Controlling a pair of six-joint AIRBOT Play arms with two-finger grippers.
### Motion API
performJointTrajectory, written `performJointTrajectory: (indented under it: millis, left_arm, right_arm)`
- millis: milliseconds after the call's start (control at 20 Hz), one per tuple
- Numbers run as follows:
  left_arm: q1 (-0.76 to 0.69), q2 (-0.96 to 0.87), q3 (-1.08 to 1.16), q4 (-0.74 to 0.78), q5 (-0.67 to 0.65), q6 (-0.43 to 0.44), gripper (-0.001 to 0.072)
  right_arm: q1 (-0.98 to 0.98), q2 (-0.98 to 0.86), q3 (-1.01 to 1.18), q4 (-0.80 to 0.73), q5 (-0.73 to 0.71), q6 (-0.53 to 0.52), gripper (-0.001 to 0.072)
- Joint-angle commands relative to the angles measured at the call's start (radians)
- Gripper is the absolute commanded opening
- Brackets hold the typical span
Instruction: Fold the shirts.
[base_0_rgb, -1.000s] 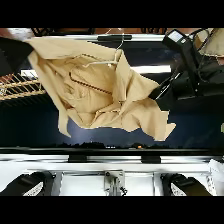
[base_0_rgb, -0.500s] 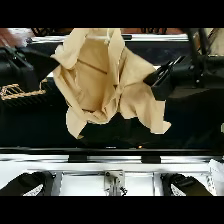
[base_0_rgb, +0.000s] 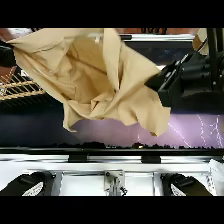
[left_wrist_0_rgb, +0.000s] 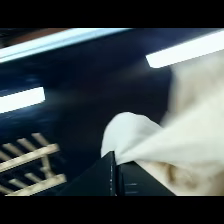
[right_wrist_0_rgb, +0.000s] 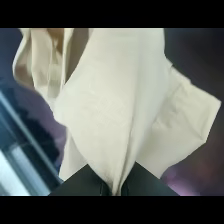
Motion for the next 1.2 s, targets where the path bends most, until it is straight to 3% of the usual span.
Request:
performJointTrajectory:
  millis: [0,150,300,450,550,750,1000,1150]
  left_arm:
    - [0.084,-0.064,0.001,0.047,0.051,-0.044,0.0042]
    - [0.083,-0.123,0.001,0.047,0.08,-0.047,0.0041]
    - [0.08,-0.131,0.002,0.047,0.18,-0.146,0.0041]
    - [0.039,-0.119,0.058,0.019,0.171,-0.158,0.0042]
    - [-0.027,-0.09,0.071,-0.046,0.159,-0.158,0.0041]
    - [-0.19,-0.067,0.067,-0.01,-0.014,-0.15,0.0041]
    - [-0.381,-0.086,0.066,-0.01,0.062,-0.215,0.0041]
    - [-0.528,-0.109,0.066,-0.009,0.064,-0.173,0.0041]
  right_arm:
    - [-0.001,0.001,0.005,0.008,0.145,-0.002,0.0065]
    - [-0.001,0.001,0.004,0.007,0.188,-0.026,0.0065]
    - [-0.001,-0.017,0.004,0.006,0.198,-0.021,0.0065]
    - [0.0,-0.074,0.004,0.008,0.161,-0.017,0.0065]
    - [0.0,-0.11,0.004,0.006,0.09,-0.017,0.0065]
    - [0.0,-0.145,0.005,-0.009,-0.084,-0.021,0.0065]
    - [0.0,-0.156,0.005,0.047,-0.132,-0.013,0.0065]
    - [0.0,-0.143,0.005,0.04,-0.241,-0.013,0.0065]
